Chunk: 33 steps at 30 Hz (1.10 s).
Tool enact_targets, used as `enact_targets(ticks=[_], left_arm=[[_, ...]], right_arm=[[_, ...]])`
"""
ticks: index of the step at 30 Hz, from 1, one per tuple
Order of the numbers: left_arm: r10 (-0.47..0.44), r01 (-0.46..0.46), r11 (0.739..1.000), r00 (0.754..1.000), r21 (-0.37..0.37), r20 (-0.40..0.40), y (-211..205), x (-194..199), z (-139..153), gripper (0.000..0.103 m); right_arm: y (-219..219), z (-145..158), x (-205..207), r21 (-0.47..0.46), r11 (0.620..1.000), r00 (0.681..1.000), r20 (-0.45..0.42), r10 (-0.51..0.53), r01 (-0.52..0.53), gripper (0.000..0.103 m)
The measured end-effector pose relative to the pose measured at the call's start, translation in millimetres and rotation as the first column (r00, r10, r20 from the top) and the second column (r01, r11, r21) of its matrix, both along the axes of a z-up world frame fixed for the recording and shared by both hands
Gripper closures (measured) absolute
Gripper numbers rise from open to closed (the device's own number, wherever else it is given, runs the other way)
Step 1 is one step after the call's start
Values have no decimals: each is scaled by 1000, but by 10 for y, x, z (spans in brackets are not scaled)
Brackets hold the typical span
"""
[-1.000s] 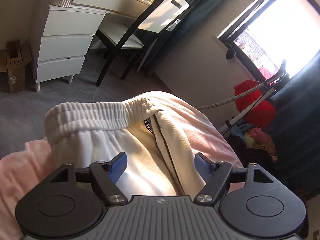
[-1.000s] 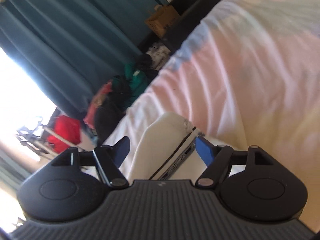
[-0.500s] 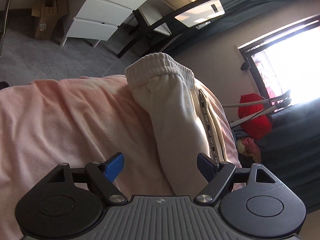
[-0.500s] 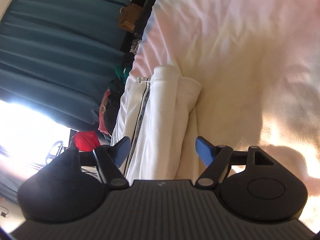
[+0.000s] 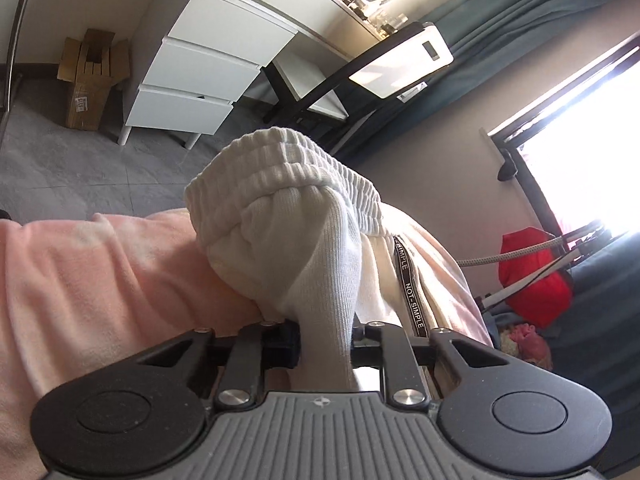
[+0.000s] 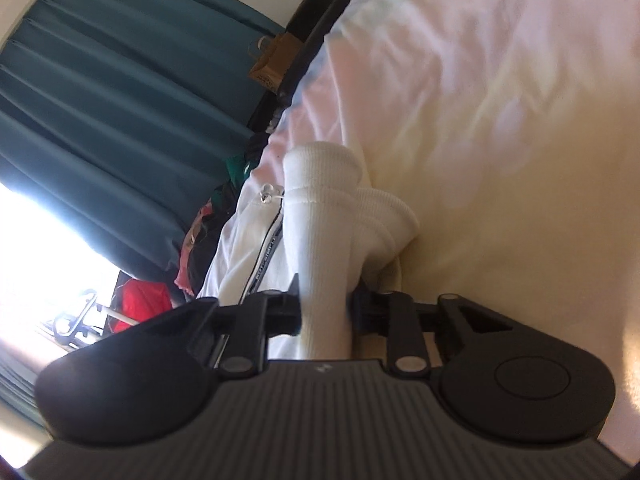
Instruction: Fold clothes
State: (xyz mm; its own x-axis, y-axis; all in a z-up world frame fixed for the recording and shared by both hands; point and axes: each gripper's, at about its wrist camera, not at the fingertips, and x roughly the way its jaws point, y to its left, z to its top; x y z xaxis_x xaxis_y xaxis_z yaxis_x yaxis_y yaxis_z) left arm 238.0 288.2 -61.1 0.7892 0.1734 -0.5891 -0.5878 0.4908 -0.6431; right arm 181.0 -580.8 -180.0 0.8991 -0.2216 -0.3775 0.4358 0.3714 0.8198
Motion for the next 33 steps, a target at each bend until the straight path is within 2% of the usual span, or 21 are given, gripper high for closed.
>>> enact_targets(ticks=[2,8,13,17,19,23,26,28,33], left_arm=[[-14,13,999,1000,37,10,-17,-41,132,88],[-45,42,998,997,55,59,17,-466,604,89],[-55,50,996,996,71,68,216,-1096,960,89],[-89,86,993,996,76,29,379,-1640,1097,89],[-110,110,989,994,99,3,428,-1946,1094,89],[-119,123,990,991,69,-55,565,-2442,891,89],[-130,134,990,985,33,-117,647,-2628,631,89],[-141,145,989,982,25,-122,668,-2697,499,87],[-192,197,980,972,29,-134,684,-2819,322,80]], right_arm=[[38,88,-37,-26,1000,1000,4,-7,8,85],[101,403,-409,-39,999,998,55,3,-1,87],[138,438,-833,28,999,1000,7,23,-23,87],[161,504,-1162,67,997,999,-3,44,-43,87],[182,559,-1347,84,995,999,2,46,-46,87],[231,554,-1636,127,992,1000,-5,28,-27,87],[199,424,-1749,185,983,999,-49,23,-13,87],[158,310,-1792,246,969,998,-67,15,2,87],[145,173,-1811,298,955,995,-93,25,4,86]])
